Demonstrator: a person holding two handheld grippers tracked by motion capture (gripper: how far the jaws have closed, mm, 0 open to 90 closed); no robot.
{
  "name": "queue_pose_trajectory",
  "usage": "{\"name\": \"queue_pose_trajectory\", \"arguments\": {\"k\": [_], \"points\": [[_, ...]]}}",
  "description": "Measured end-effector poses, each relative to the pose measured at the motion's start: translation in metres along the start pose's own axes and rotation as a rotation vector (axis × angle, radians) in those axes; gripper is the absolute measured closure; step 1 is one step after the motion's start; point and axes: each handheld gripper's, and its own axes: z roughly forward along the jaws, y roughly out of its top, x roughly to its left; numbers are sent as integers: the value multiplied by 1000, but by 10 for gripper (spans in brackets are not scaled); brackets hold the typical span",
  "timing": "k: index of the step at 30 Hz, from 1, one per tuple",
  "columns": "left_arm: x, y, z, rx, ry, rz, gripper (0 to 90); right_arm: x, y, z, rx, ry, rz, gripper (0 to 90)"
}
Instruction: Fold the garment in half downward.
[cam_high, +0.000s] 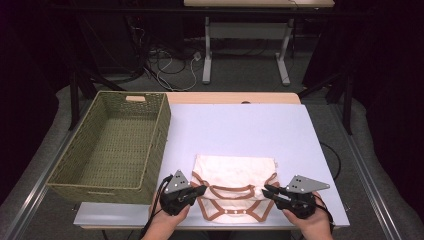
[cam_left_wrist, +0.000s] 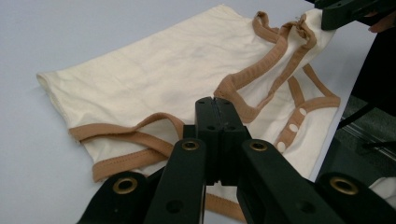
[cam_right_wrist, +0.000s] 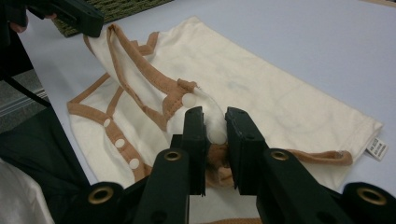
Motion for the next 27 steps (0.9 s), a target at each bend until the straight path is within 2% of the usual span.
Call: {"name": "queue_pose_trajectory", "arguments": {"k": [2,6,7,12,18,27], "points": [[-1,-2,0,6,-3,0,900,1,-3,-1,10,5,9,782],[-3,-6,2,14,-3,-5,900,3,-8,1,32,-3,-14,782],[-2,-6,2,15,-2,5,900,4,-9,2,33,-5,-19,782],[-4,-10,7,24,-17,-11,900,6,-13,6,46,10,-31,782],[-4,-12,7,33,-38,2,900,6,-16,5,57,30,-16,782],[-7,-14,4,24,-46,-18,900,5,-17,3,49,52,-4,780]]}}
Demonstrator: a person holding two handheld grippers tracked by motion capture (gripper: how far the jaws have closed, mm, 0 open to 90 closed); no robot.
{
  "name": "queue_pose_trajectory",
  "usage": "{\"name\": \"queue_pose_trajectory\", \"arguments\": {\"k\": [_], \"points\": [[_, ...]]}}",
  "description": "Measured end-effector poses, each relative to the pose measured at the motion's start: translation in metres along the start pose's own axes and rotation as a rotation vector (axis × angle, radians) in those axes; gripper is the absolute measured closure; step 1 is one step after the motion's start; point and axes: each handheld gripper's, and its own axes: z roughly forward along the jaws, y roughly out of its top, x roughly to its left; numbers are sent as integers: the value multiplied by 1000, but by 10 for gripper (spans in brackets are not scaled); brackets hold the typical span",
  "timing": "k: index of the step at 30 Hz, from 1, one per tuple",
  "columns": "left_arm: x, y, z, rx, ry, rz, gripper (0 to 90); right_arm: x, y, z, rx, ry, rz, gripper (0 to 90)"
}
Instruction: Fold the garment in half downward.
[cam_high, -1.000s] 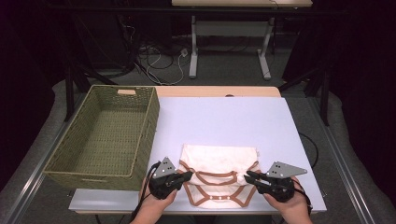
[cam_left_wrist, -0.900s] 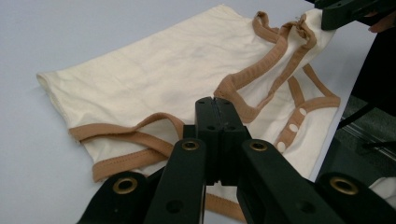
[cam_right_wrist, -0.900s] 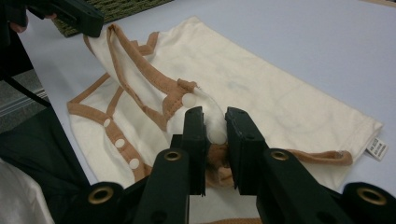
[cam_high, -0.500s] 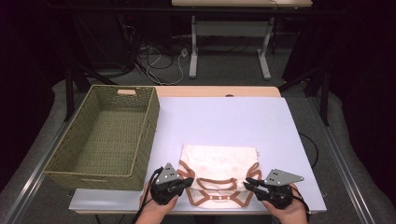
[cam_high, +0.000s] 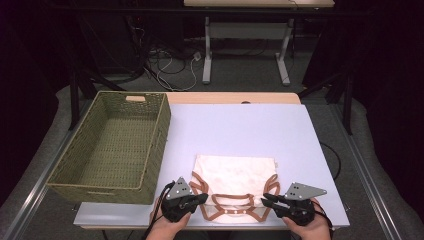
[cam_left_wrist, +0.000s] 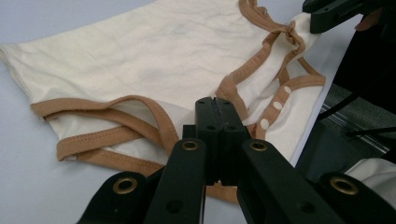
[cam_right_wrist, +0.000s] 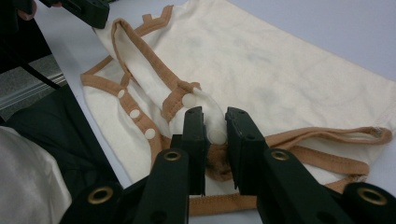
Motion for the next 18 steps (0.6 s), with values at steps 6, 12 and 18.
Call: {"name": "queue_pose_trajectory", "arguments": {"k": [6,12,18], "points": [[-2,0,-4,16,-3,14,900,0,1,-4,8,14,10,781],[-4,-2,-6,9,-8,12,900,-1,0,-4,29,31,-2,782],[-6,-3,-7,9,-17,1,900,-2,-1,-5,48,40,-4,783]]}}
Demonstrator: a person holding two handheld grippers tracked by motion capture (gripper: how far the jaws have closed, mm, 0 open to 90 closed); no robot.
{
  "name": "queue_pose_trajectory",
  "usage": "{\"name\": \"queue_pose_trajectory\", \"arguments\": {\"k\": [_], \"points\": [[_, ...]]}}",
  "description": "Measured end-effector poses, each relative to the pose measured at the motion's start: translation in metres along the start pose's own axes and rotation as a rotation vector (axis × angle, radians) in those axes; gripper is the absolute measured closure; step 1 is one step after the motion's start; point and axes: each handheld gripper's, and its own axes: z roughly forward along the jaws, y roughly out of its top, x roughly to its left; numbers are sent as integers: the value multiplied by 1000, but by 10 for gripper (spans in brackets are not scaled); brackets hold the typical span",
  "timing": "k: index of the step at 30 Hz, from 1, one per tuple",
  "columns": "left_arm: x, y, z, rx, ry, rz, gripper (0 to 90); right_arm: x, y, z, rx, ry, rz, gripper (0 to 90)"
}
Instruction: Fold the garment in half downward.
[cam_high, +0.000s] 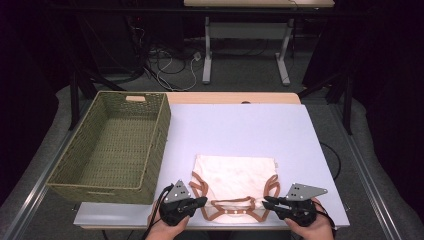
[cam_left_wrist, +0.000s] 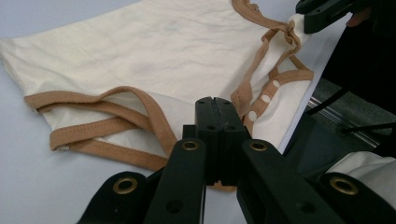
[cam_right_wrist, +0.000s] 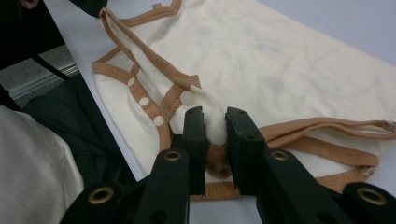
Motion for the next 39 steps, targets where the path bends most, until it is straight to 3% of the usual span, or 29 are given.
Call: {"name": "queue_pose_trajectory", "arguments": {"k": [3,7,13,16,22,30,33,34,36,39], "points": [[0,-1,1,8,-3,11,900,-1,-1,-1,0,6,9,783],[1,-2,1,12,-17,-6,898,-2,-1,-1,-9,18,6,781],[1,-2,0,2,-48,-27,815,-3,0,-4,-25,45,15,720],[2,-1,1,-10,-26,-9,745,-4,0,-6,-52,48,39,686],[6,-3,4,-32,8,-22,622,-5,0,-3,-51,23,35,620],[15,-6,7,-53,25,-71,481,-4,-1,5,-69,-36,6,485],[15,-6,8,-64,25,-96,468,-6,-2,7,-54,-45,14,483],[15,-7,8,-69,36,-80,472,-6,-3,8,-55,-41,9,482],[14,-7,8,-68,55,-91,475,-7,-3,9,-48,-43,-7,472],[17,-7,8,-65,69,-87,468,-8,-3,8,-59,-57,13,426]]}}
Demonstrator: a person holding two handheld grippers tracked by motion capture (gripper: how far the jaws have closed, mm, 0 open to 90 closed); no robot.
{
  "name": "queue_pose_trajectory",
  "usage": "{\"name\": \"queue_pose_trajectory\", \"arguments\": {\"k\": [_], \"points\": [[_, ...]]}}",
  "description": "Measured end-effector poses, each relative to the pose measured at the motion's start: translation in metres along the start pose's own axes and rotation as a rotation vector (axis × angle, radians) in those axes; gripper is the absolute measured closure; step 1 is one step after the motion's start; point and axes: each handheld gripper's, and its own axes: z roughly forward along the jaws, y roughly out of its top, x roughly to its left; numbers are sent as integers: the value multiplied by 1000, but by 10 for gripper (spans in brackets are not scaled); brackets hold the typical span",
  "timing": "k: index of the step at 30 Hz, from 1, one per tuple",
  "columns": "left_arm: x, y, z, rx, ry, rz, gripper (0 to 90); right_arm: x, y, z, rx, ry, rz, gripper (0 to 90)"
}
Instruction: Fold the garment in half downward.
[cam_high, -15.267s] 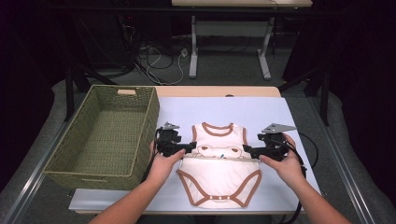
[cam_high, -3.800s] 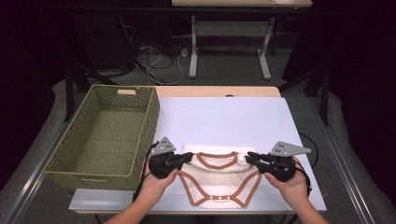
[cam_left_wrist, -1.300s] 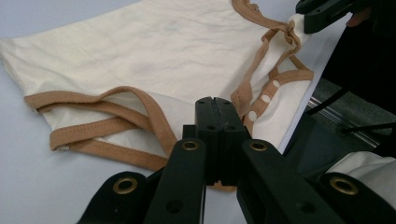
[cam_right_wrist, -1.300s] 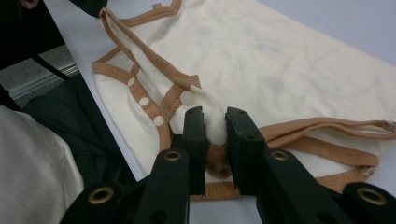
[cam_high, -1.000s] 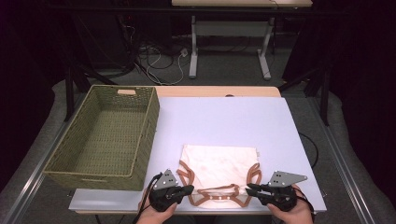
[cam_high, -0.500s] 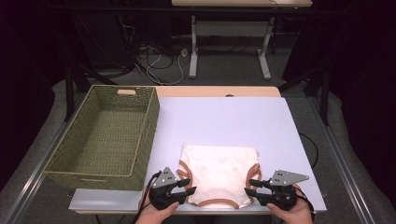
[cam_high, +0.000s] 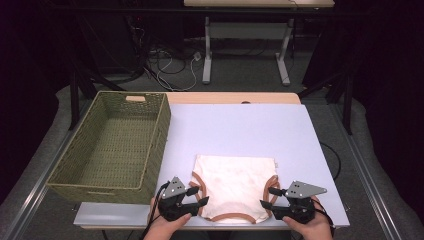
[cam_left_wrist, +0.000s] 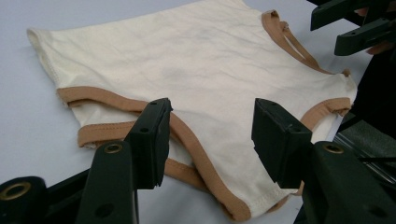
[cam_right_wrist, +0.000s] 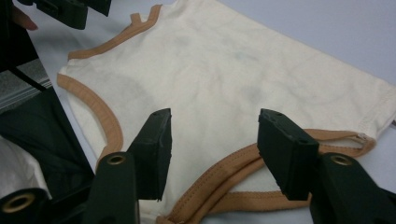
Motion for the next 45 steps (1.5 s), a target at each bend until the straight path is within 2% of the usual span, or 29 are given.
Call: {"name": "queue_pose_trajectory", "arguments": {"k": [1,3,4,5,6,7,10,13,14,16,19,22,24,28,31,34,39,41,45], "points": [[1,0,0,-5,7,-3,463,-1,0,0,-10,-10,4,404],[4,0,0,-4,20,-12,449,-3,0,-1,3,-22,25,368],[4,0,0,-3,23,-35,448,-3,0,-1,-1,-28,35,340],[7,0,-1,3,24,-27,448,-3,0,-1,-2,-31,49,319],[7,0,0,2,29,-44,448,-5,0,-1,-5,-34,52,298],[8,0,-1,7,38,-39,448,-5,0,-1,0,-34,78,270],[11,0,0,-2,45,-27,441,-7,0,0,-1,-40,106,192],[15,1,-1,-5,40,-45,418,-7,0,2,7,-68,110,154],[15,1,0,-9,34,-54,413,-6,0,2,13,-75,126,146],[16,1,-1,-15,39,-60,412,-6,-1,4,10,-91,122,142],[19,0,-1,-4,36,-102,377,-7,-1,4,10,-99,135,137],[22,0,-2,-5,56,-108,316,-8,-1,5,1,-95,139,127],[23,1,-2,-9,74,-117,272,-8,-1,5,14,-100,136,128],[26,2,-1,-14,117,-133,260,-8,-2,4,5,-123,132,131],[27,2,-1,-21,112,-148,229,-10,-2,4,1,-128,129,142],[27,3,-1,-29,107,-160,190,-13,-2,3,-8,-128,152,142],[25,6,6,5,86,-148,166,-15,1,3,-6,-107,171,148],[24,10,7,20,78,-132,156,-14,3,4,7,-113,159,151],[23,23,7,10,58,-127,119,-12,10,3,12,-119,138,167]]}}
